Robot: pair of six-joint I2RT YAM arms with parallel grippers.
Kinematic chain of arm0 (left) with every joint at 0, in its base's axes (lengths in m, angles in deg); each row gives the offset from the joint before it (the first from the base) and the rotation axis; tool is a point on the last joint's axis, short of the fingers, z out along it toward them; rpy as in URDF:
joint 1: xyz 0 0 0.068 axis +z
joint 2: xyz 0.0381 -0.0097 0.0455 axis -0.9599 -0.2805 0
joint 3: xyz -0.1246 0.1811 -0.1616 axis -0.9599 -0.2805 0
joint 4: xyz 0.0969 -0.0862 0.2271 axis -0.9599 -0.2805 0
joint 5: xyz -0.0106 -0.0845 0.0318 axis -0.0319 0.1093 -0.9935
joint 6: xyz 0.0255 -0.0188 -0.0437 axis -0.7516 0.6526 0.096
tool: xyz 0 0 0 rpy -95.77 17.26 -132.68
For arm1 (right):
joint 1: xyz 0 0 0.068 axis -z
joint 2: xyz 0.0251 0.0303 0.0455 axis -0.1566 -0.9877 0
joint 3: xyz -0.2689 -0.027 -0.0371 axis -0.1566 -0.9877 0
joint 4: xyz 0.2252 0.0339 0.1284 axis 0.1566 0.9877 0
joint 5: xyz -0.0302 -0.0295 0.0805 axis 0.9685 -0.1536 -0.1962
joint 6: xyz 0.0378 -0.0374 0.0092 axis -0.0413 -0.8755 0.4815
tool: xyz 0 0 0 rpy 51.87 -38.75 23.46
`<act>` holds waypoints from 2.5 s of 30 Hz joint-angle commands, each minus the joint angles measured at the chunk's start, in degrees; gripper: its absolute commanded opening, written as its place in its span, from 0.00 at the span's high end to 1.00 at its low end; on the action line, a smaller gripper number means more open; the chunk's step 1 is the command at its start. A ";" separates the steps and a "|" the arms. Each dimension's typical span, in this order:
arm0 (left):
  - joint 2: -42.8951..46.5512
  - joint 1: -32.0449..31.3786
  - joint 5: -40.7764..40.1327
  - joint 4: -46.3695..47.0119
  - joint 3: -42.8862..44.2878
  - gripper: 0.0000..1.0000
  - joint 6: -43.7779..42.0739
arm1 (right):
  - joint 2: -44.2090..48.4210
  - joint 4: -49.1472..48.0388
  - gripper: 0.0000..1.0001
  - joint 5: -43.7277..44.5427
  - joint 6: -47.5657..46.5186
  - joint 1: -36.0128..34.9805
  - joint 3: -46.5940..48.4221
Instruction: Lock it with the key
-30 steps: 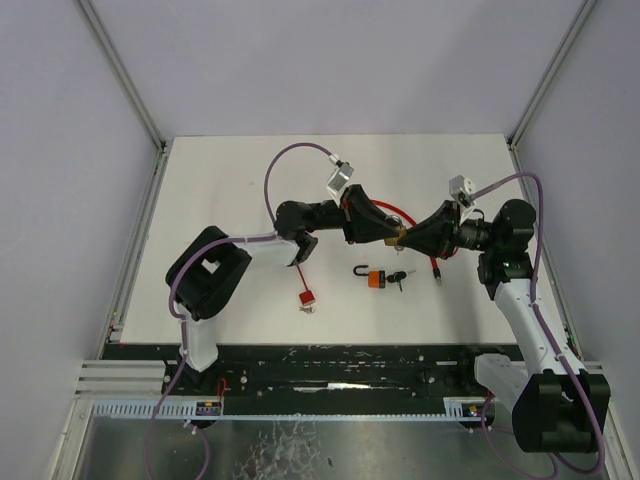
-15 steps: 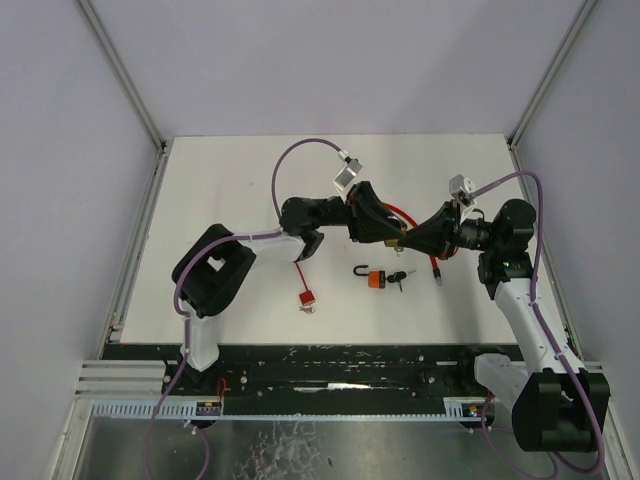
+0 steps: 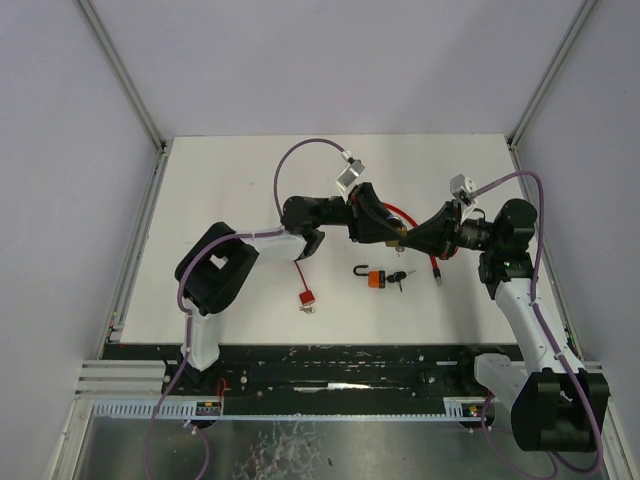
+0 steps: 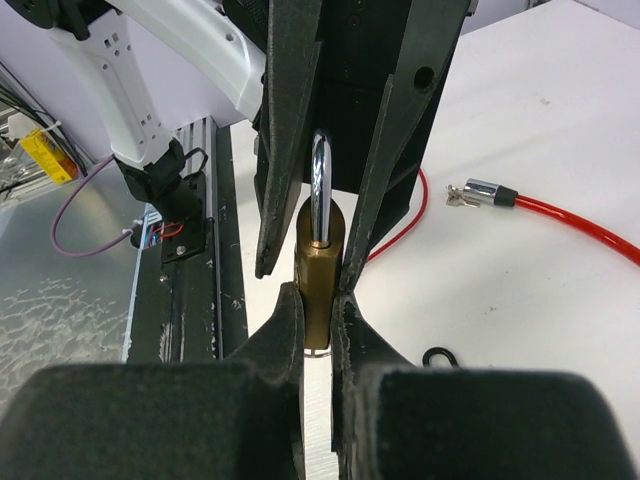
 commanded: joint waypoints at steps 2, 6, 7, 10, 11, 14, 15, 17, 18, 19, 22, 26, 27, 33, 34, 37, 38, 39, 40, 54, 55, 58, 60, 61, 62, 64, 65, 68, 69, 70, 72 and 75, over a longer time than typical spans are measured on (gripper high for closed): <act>-0.76 0.70 1.65 4.51 1.09 0.71 0.15 | 2.17 -1.96 1.00 0.03 -0.23 0.89 3.45; -0.85 0.70 1.87 4.47 1.23 0.72 0.11 | 2.09 0.14 1.00 0.32 -1.68 0.98 3.89; -0.93 0.70 1.82 4.47 1.18 0.74 0.28 | 2.03 0.63 1.00 0.53 -2.14 0.98 3.90; -1.08 0.48 1.85 4.52 1.56 0.89 0.33 | 1.71 1.19 1.00 0.84 -2.62 0.98 3.81; -1.11 0.38 1.82 4.48 1.71 0.94 0.32 | 1.75 1.45 1.00 1.02 -2.77 1.00 3.93; -0.40 0.32 0.29 4.56 1.00 1.00 0.74 | 2.04 5.13 0.95 2.03 -5.12 0.98 4.75; 0.48 0.52 -0.94 4.61 0.23 1.00 0.67 | 2.24 7.61 0.87 2.59 -6.93 1.00 5.41; 2.21 1.44 -4.80 4.58 -1.85 1.00 1.76 | 2.80 13.28 0.60 3.31 -11.24 0.98 7.26; 3.24 2.26 -6.94 4.57 -2.92 1.00 2.98 | 3.03 17.16 0.46 4.01 -14.33 1.06 8.89; 4.23 3.24 -9.56 4.56 -3.87 1.00 4.86 | 3.16 22.83 0.36 5.31 -18.88 1.16 12.46; 6.26 6.45 -21.74 4.56 -6.75 1.00 16.07 | 2.34 41.24 0.16 9.06 -39.17 1.16 22.31; 4.98 10.20 -24.98 2.69 -2.71 1.00 32.65 | 0.84 49.52 0.00 6.51 -62.59 1.16 28.38; 4.68 10.23 -27.32 2.50 -2.52 1.00 35.29 | 0.30 53.64 0.00 5.84 -72.50 1.11 29.53; 7.91 10.22 -34.86 -22.94 -1.41 1.00 39.70 | -7.68 66.87 0.03 15.83 -100.51 -0.58 37.53; 9.04 10.13 -36.11 -30.68 -0.31 1.00 37.91 | -8.38 66.58 0.06 20.94 -101.89 -2.20 37.98; 10.73 9.53 -40.13 -46.00 3.21 1.00 34.31 | -9.76 63.94 0.20 32.31 -104.07 -7.21 37.38; 10.82 9.23 -41.03 -47.80 3.35 1.00 34.00 | -9.90 62.58 0.24 32.78 -104.03 -7.87 36.66; 10.71 8.95 -41.81 -48.21 2.97 1.00 33.92 | -9.82 61.10 0.28 32.14 -103.48 -8.08 35.72; 10.58 8.62 -42.56 -48.14 2.22 1.00 33.97 | -9.63 59.43 0.32 31.41 -102.72 -8.40 34.49; 8.96 5.19 -41.96 -44.06 -1.14 1.00 35.75 | -5.21 33.25 0.50 31.69 -86.05 -12.59 16.18; 8.97 5.16 -42.03 -44.00 -1.31 1.00 35.75 | -5.12 32.78 0.51 31.65 -85.20 -12.61 16.10; 9.07 5.13 -41.78 -43.45 -1.75 1.00 36.10 | -5.03 32.53 0.54 31.88 -83.19 -12.64 16.46; 9.13 5.17 -42.04 -43.19 -2.13 1.00 36.10 | -4.89 32.81 0.55 32.26 -82.35 -12.56 16.84; 9.12 5.19 -42.13 -42.98 -2.16 1.00 36.10 | -4.85 32.76 0.56 32.28 -81.89 -12.55 16.94; 9.04 5.13 -42.00 -42.94 -2.11 1.00 36.15 | -4.88 32.75 0.56 32.13 -81.63 -12.55 16.91; 8.97 5.17 -41.80 -42.63 -2.12 1.00 36.34 | -5.14 32.31 0.57 31.61 -81.31 -12.64 16.51; 8.96 5.18 -41.77 -42.60 -2.15 1.00 36.37 | -5.23 31.83 0.57 31.55 -81.08 -12.60 16.04; 9.25 5.20 -41.83 -42.31 -2.56 1.00 36.37 | -5.43 30.89 0.57 31.63 -80.69 -12.57 15.49; 9.31 5.14 -41.87 -42.13 -2.57 1.00 36.37 | -5.42 30.68 0.57 31.56 -80.54 -12.57 15.36; 9.31 5.18 -41.73 -42.09 -2.59 1.00 36.37 | -5.37 30.67 0.57 31.42 -80.30 -12.58 15.36; 9.28 5.18 -41.79 -41.91 -2.62 1.00 36.37 | -5.29 30.37 0.57 31.44 -80.09 -12.58 15.25; 9.15 5.17 -41.58 -41.65 -2.60 1.00 36.53 | -5.45 29.96 0.57 31.39 -79.97 -12.59 15.02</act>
